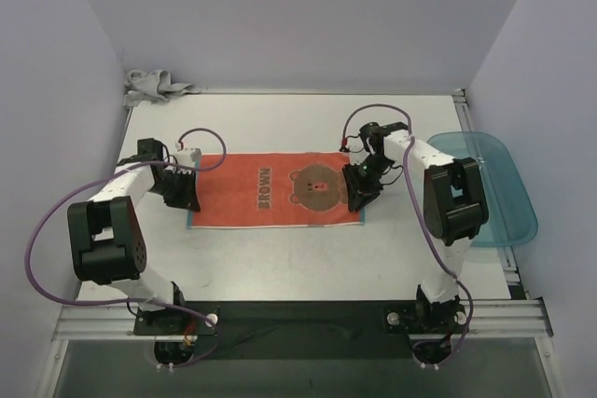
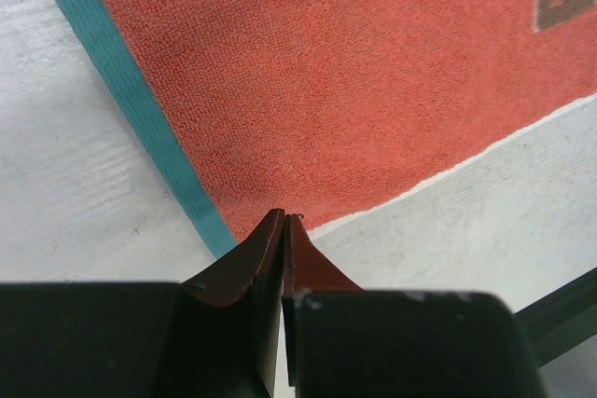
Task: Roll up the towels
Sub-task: Flatten the towel
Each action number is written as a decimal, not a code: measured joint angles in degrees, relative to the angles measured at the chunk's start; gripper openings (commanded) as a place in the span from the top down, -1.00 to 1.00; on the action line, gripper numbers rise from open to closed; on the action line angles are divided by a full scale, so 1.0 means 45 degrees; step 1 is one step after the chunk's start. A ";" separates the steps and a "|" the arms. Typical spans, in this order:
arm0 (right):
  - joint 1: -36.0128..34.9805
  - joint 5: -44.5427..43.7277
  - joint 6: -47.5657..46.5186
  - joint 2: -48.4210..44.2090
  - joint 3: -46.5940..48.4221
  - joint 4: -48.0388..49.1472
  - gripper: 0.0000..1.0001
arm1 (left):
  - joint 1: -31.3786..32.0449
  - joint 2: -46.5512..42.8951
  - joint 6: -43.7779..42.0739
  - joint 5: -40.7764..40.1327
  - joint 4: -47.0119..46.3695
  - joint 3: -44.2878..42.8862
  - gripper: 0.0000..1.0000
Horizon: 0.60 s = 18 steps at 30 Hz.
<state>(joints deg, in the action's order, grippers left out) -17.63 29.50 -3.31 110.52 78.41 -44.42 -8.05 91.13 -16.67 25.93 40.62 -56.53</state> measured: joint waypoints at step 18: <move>-0.0860 -0.2404 -0.0549 0.1297 0.0005 -0.0068 0.87 | 0.0005 0.1525 -0.1161 -0.1919 0.0758 -0.0379 0.84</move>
<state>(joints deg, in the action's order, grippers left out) -21.50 18.68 -5.78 116.36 78.43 -44.73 -8.03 98.00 -21.89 17.30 44.03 -58.24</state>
